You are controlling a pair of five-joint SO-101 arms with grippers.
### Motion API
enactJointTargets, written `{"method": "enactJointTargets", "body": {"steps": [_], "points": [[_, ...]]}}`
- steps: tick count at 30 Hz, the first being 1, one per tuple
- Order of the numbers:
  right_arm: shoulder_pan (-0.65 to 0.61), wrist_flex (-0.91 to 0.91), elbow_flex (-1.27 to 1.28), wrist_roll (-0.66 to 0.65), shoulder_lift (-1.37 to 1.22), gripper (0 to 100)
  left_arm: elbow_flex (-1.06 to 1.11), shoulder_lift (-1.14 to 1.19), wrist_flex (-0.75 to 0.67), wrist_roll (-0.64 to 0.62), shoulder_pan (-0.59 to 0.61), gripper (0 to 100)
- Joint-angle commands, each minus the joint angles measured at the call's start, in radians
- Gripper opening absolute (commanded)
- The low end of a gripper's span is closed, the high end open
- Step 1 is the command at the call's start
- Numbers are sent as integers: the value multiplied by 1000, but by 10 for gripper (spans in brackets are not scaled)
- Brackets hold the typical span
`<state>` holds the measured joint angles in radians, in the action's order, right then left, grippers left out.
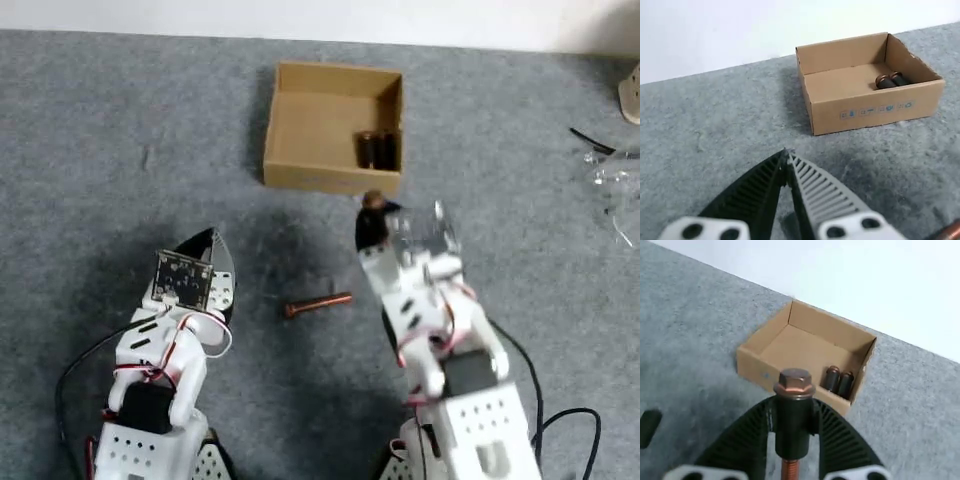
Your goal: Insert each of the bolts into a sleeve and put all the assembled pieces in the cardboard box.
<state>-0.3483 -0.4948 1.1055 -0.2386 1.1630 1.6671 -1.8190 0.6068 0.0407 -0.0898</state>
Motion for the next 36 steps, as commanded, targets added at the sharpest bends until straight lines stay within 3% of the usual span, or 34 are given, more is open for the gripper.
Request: {"method": "enactJointTargets", "body": {"steps": [1, 16, 36], "points": [[13, 50, -275, 12, -240, 4, -1, 4, -21, 8, 5, 7], [165, 39, -1046, 12, -1147, 4, 15, 2, -51, 8, 2, 8], [136, -584, -2396, 8, -2130, 4, 28, 4, -92, 9, 1, 8]]}}
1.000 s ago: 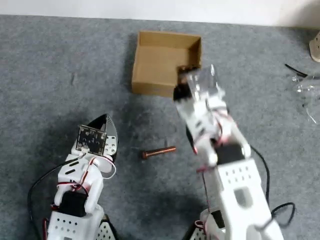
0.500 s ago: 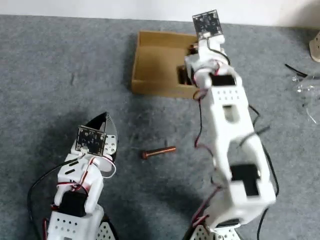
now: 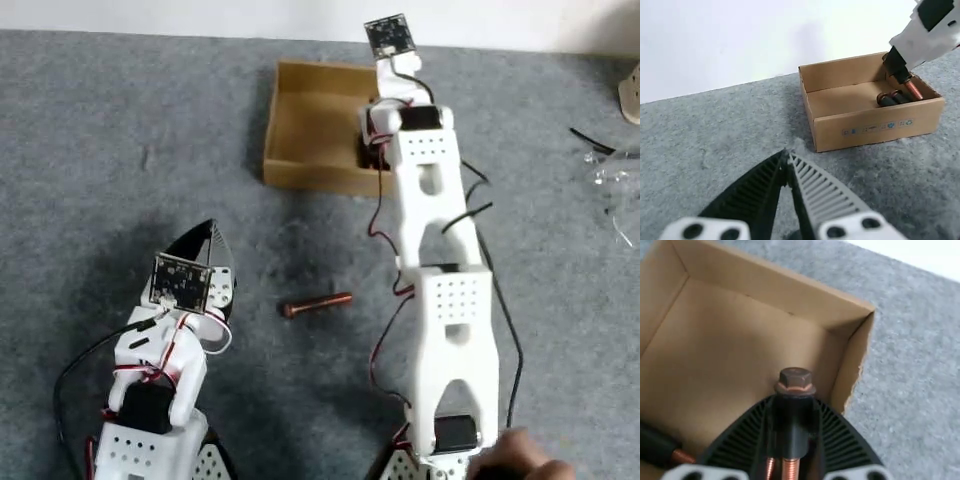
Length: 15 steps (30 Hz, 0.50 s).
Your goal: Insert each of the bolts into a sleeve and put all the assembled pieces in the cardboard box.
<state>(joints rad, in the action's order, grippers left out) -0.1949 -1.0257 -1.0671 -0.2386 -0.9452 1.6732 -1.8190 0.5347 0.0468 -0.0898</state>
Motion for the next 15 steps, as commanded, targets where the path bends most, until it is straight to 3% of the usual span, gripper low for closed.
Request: {"method": "enactJointTargets", "body": {"steps": [1, 7, 15], "points": [[-28, -73, -272, 8, -53, 4, 22, 4, -20, 3, 1, 8], [-59, -128, -446, 8, -165, 4, 22, 4, -20, 3, 1, 8], [-71, -139, -460, 8, -196, 4, 22, 4, -20, 3, 1, 8]]}}
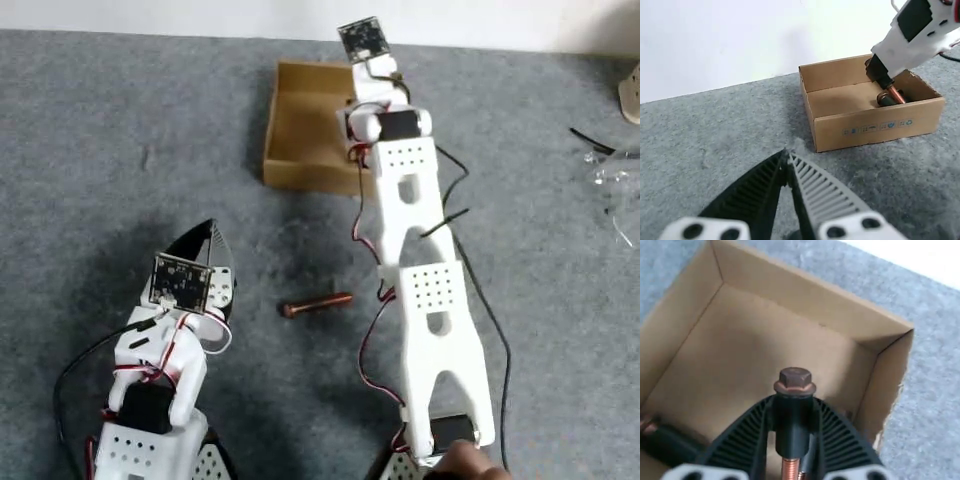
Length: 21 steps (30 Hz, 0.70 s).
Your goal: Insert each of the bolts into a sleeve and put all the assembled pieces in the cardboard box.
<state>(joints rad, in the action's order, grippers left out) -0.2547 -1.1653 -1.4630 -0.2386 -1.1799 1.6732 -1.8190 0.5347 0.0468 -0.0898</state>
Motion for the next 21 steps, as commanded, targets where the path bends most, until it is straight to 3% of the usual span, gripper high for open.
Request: {"method": "enactJointTargets", "body": {"steps": [1, 4, 12, 21], "points": [[-12, 1, -64, 8, 38, 4, 22, 4, -20, 3, 1, 8], [-13, 1, -61, 9, 36, 28, 22, 4, -20, 3, 1, 8], [-44, -56, 22, 8, 18, 231, 22, 4, -20, 3, 1, 8], [-31, -220, -139, 12, 22, 238, 22, 4, -20, 3, 1, 8]]}}
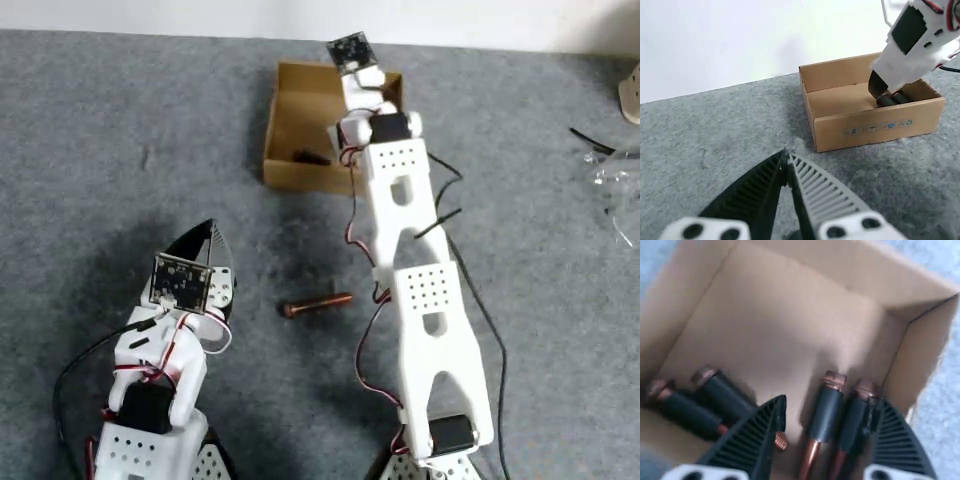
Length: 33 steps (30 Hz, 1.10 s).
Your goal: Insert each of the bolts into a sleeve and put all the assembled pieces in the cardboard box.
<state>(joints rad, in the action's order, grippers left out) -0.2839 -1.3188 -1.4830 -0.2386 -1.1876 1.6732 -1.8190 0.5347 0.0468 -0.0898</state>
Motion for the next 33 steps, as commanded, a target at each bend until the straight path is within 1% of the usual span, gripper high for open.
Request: {"method": "enactJointTargets", "body": {"steps": [1, 5, 12, 20, 26, 30, 33], "points": [[-2, -101, -159, 12, 30, 238, 22, 4, -20, 3, 1, 8], [-10, -243, -318, 12, 53, 238, 22, 4, -20, 3, 1, 8], [-36, -433, -292, 12, 191, 238, 22, 4, -20, 3, 1, 8], [-35, -447, -269, 71, 421, 238, 22, 5, -20, 3, 1, 8], [-38, -447, -61, 74, 634, 238, 22, 5, -20, 3, 1, 8], [-39, -447, 156, 75, 803, 238, 22, 5, -20, 3, 1, 8], [-79, -447, 344, 75, 951, 238, 22, 5, -20, 3, 7, 8]]}}
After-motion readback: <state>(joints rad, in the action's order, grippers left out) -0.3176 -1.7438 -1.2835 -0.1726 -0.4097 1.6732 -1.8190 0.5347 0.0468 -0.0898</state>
